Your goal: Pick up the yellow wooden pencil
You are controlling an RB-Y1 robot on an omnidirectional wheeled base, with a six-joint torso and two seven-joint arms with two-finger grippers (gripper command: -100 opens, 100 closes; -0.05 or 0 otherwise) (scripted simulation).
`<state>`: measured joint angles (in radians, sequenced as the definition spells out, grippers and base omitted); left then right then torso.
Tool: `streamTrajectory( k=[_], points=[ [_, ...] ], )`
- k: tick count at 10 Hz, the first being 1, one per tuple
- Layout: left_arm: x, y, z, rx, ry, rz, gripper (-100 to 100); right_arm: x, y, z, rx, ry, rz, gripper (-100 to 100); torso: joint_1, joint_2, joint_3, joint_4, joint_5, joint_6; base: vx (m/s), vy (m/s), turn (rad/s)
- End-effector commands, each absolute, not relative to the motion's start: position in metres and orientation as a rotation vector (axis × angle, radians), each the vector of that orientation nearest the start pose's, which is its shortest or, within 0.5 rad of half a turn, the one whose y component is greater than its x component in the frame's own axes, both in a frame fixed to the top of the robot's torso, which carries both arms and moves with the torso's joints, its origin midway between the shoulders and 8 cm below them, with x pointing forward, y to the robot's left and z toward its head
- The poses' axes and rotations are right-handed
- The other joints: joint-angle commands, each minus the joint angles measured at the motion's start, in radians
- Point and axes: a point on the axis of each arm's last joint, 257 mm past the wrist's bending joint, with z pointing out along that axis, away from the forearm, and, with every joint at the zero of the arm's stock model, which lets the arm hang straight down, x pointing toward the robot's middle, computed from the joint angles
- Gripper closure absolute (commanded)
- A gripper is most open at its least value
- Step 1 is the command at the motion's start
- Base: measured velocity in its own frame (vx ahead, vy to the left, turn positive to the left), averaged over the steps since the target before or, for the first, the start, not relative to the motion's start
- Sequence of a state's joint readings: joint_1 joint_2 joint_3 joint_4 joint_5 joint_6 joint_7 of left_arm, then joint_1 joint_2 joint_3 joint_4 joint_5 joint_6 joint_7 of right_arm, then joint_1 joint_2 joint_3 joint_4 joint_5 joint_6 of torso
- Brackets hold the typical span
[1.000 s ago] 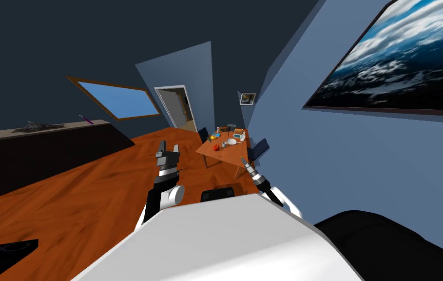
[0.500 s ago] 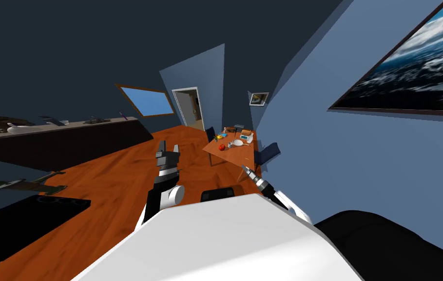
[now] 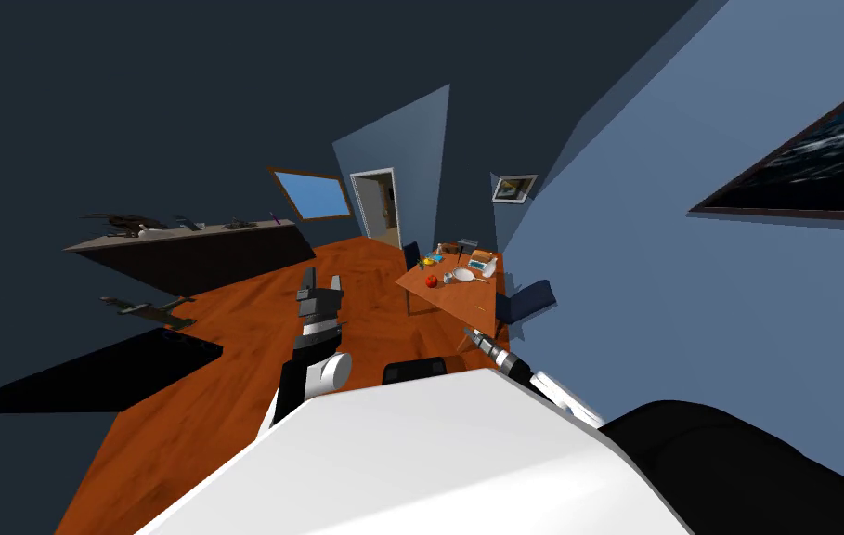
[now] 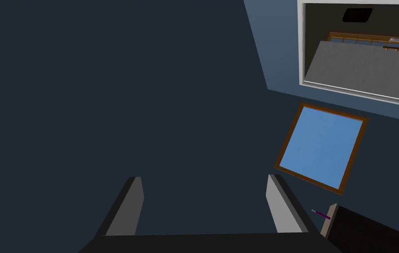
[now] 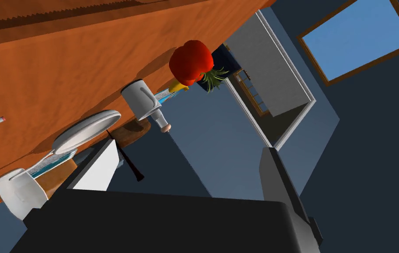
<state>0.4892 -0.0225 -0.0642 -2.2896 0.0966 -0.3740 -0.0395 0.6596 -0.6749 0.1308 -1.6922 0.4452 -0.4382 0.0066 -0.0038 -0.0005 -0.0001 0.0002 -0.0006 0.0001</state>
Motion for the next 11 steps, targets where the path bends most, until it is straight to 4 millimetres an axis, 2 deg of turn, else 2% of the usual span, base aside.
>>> streamTrajectory(
  k=[1,4,5,7,8,9,10,11],
  points=[
    [0.365,0.27,0.007,-0.812,0.627,-1.375,0,0.277,-0.329,-0.375,0.305,2.009,0.661,-100,0.0,0.0,0.0,0.0,0.0,0.0,0.004,-0.022,0.155],
    [0.365,0.27,0.007,-0.812,0.627,-1.375,0,0.246,-0.354,-0.408,0.222,2.145,0.561,-100,0.0,-0.001,0.0,0.0,0.0,0.001,0.008,-0.025,0.272],
    [0.365,0.27,0.007,-0.812,0.627,-1.375,0,0.242,-0.36,-0.414,0.233,2.158,0.548,-100,0.0,-0.001,0.0,0.0,0.0,0.0,0.012,-0.031,0.14],
    [0.365,0.27,0.007,-0.812,0.627,-1.375,0,0.209,-0.389,-0.441,0.158,2.283,0.453,-100,-0.001,-0.001,-0.001,0.0,0.0,0.0,0.014,-0.048,0.348],
    [0.365,0.27,0.007,-0.812,0.627,-1.375,0,0.204,-0.394,-0.445,0.158,2.297,0.438,-100,-0.003,-0.001,-0.001,0.0,-0.001,0.0,0.024,-0.063,0.19],
    [0.365,0.27,0.007,-0.812,0.627,-1.375,0,0.187,-0.409,-0.456,0.118,2.358,0.39,-100,-0.003,-0.002,-0.001,0.0,-0.001,0.001,0.03,-0.051,0.315],
    [0.365,0.27,0.007,-0.812,0.627,-1.375,0,0.185,-0.411,-0.458,0.122,2.362,0.386,-100,-0.002,-0.002,-0.001,0.0,0.0,0.001,0.022,-0.048,0.165],
    [0.365,0.27,0.007,-0.812,0.627,-1.375,0,0.168,-0.426,-0.467,0.082,2.419,0.341,-100,-0.002,-0.002,-0.001,0.0,-0.001,0.001,0.018,-0.056,0.3]
  ],
)
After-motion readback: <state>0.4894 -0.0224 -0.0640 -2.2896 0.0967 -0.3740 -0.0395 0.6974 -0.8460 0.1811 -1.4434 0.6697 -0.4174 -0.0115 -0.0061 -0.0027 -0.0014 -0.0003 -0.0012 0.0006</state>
